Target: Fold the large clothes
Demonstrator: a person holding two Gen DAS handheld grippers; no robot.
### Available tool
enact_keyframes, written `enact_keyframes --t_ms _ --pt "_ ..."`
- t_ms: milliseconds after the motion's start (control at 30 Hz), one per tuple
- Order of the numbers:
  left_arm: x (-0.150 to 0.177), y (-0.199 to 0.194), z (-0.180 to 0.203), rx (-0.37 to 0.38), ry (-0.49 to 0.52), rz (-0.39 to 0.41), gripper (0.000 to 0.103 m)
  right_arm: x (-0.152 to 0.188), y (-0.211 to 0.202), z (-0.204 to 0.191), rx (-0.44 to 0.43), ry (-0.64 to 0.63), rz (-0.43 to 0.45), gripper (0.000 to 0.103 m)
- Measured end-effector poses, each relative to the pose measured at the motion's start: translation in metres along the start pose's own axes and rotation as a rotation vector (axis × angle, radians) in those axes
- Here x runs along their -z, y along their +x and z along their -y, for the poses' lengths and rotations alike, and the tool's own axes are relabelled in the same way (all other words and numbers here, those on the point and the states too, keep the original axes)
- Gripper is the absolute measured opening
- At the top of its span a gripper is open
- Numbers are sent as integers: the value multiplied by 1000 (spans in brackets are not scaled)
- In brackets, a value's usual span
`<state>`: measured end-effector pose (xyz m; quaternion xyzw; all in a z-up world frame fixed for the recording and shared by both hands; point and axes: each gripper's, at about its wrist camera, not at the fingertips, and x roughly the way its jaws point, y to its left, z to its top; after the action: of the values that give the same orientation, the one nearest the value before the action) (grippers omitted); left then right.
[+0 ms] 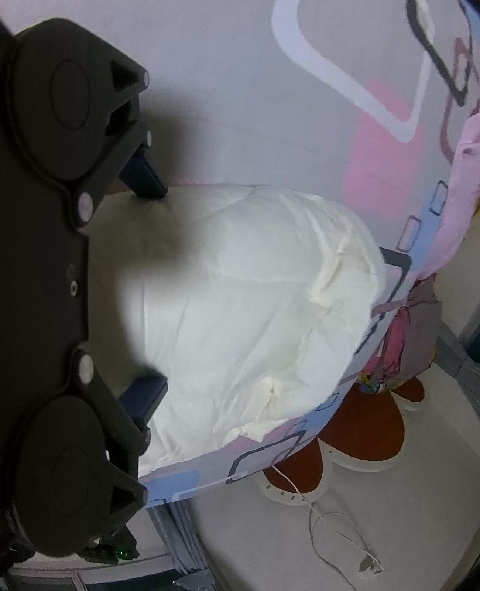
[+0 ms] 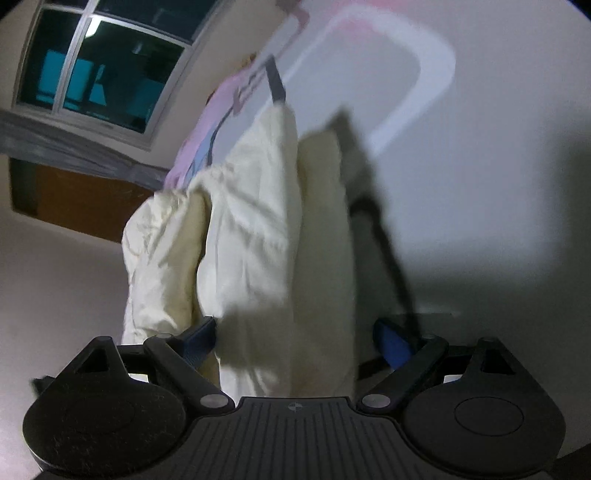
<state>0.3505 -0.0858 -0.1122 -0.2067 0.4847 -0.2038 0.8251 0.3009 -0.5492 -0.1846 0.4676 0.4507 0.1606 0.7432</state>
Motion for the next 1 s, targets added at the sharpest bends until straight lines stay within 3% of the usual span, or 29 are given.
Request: enact_keyframes --t_ms 200,233,267,333,567,667,833,1000 --pt "0 11 -10 31 -15 -34 103 6 13 -15 4 -58 -75 91" --pt "-1 12 -11 39 -18 -38 103 6 14 -16 8 -66 -72 88" --pt "-1 14 -12 51 -18 -38 102 5 15 -17 11 -69 -71 73" --pt "-2 15 -7 62 14 -32 98 6 22 -18 -15 -56 -94 60" --pt "-14 3 -1 83 143 -14 75 14 25 -42 18 -113 -72 58" --pt "-25 -12 -4 82 218 2 74 22 33 -69 33 -155 -49 54" --pt "-46 -42 -46 93 257 18 74 39 68 -120 48 -213 -27 54" --pt "-63 -95 -114 72 226 63 74 65 137 -180 25 -264 -62 54"
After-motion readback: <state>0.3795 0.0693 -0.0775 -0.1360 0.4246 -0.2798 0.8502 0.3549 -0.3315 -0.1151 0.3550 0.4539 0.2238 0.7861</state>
